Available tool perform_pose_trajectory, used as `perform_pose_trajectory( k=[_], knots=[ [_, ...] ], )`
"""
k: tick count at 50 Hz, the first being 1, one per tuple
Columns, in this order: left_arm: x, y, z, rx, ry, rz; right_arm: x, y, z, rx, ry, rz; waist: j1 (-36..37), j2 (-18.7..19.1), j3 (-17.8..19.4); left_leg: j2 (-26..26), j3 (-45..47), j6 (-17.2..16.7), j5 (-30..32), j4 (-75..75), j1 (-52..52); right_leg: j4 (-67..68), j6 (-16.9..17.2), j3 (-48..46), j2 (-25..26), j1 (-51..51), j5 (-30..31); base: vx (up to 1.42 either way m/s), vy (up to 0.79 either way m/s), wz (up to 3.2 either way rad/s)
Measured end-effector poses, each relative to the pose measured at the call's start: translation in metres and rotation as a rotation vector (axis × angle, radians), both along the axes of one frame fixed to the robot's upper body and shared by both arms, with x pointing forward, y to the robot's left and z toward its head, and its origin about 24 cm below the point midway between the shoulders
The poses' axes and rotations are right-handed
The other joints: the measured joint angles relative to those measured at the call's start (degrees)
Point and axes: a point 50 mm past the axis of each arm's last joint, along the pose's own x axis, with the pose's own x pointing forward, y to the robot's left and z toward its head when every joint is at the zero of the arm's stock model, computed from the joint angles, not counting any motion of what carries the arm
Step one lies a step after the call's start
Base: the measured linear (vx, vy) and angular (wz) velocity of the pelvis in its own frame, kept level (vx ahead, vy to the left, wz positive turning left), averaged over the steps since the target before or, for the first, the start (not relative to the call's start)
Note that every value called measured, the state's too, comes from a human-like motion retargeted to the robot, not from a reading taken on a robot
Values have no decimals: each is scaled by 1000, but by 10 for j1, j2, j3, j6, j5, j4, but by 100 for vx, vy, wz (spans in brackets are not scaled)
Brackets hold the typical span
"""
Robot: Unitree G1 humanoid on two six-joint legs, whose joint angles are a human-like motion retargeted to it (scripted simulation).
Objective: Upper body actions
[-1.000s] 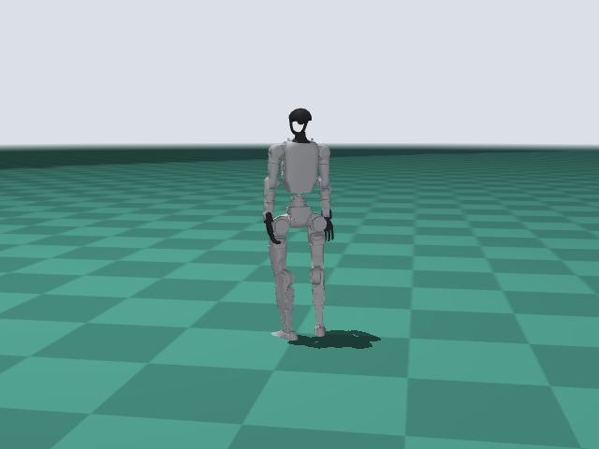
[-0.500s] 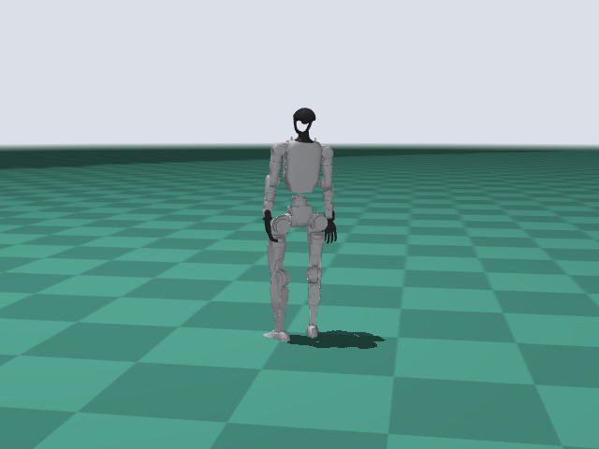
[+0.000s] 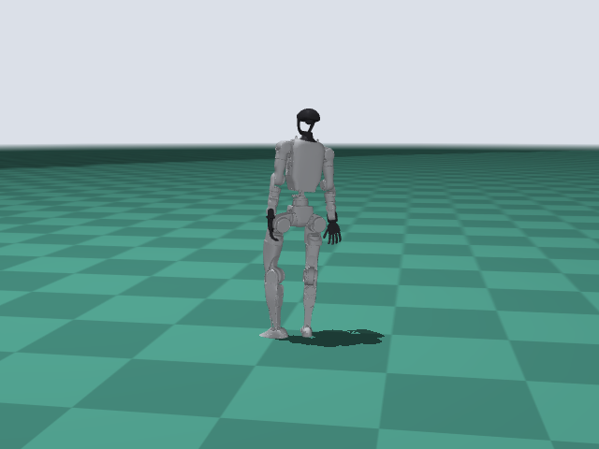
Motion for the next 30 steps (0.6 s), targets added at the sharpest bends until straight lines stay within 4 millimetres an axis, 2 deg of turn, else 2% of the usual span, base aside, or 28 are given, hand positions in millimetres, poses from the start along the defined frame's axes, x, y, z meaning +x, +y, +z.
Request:
perform_pose_trajectory(
  k=[5,12,23,30],
  knots=[
    [-12,-3,0,-19,61,124,12,6,-2,32,-45,-5,-6,10,-9,-22,-81,4,-30,-5,9,2,3,6,1,-4,0,6,10,-6],
    [-27,0,0,-29,144,183,12,24,-6,99,-49,-40,-10,14,-35,-30,-83,17,-58,-52,29,4,14,5,5,-4,-2,17,12,-2],
    [-26,0,0,-29,133,171,-2,35,-8,123,2,23,4,-7,-47,-69,-76,58,-74,-103,62,15,39,-4,-19,6,-2,20,20,4],
    [-26,5,0,-16,120,228,3,38,-9,130,-19,80,16,-26,-27,-97,-66,83,-84,-105,76,29,56,-11,-49,7,10,15,21,-12]
  ],
)
